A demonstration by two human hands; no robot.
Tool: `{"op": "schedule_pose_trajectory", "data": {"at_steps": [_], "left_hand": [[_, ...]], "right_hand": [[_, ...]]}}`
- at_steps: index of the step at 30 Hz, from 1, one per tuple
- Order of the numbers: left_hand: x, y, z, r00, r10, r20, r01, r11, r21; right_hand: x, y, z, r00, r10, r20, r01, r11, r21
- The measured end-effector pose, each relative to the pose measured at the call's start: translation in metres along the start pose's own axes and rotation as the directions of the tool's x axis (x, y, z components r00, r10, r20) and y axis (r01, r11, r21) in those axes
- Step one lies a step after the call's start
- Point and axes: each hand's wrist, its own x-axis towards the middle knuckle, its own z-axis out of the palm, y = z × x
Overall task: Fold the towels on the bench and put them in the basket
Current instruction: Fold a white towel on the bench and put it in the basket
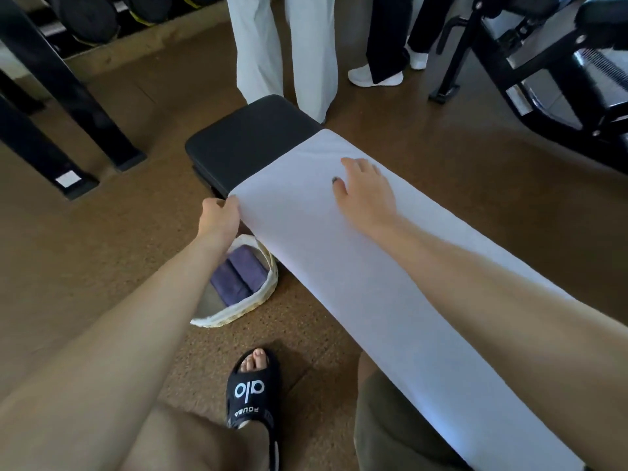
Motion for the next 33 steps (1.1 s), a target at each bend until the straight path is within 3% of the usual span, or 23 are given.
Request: {"op": "schedule_pose_trajectory", "data": {"at_steps": [4,8,12,15,22,27,33], "left_hand": [[0.014,0.000,-0.001,0.992,-0.109,0.066,0.118,0.980,-0.162],[0.031,0.004,-0.002,0.991,-0.132,0.013,0.132,0.966,-0.222],[0.038,0.001,-0.005,0.992,-0.127,0.018,0.127,0.959,-0.252],[0.037,-0.001,-0.009,0.993,-0.119,0.028,0.122,0.958,-0.261],[0.030,0.000,-0.016,0.999,-0.030,0.045,0.039,0.975,-0.220],[0.036,0.005,-0.024,1.000,0.011,-0.027,-0.017,0.966,-0.257],[0.039,0.019,-0.038,0.983,0.112,-0.148,-0.143,0.963,-0.228]], "right_hand": [[0.051,-0.001,-0.004,0.998,0.060,0.030,-0.061,0.998,0.016],[0.093,-0.008,0.001,0.972,0.188,0.144,-0.194,0.980,0.031],[0.125,-0.006,0.008,0.922,0.292,0.254,-0.352,0.906,0.236],[0.139,0.002,0.008,0.909,0.341,0.240,-0.407,0.855,0.322],[0.160,0.009,0.007,0.967,0.239,0.088,-0.255,0.918,0.305],[0.174,0.008,0.006,0.985,0.163,0.048,-0.170,0.952,0.253],[0.190,-0.014,-0.006,0.985,0.172,-0.004,-0.162,0.937,0.310]]}}
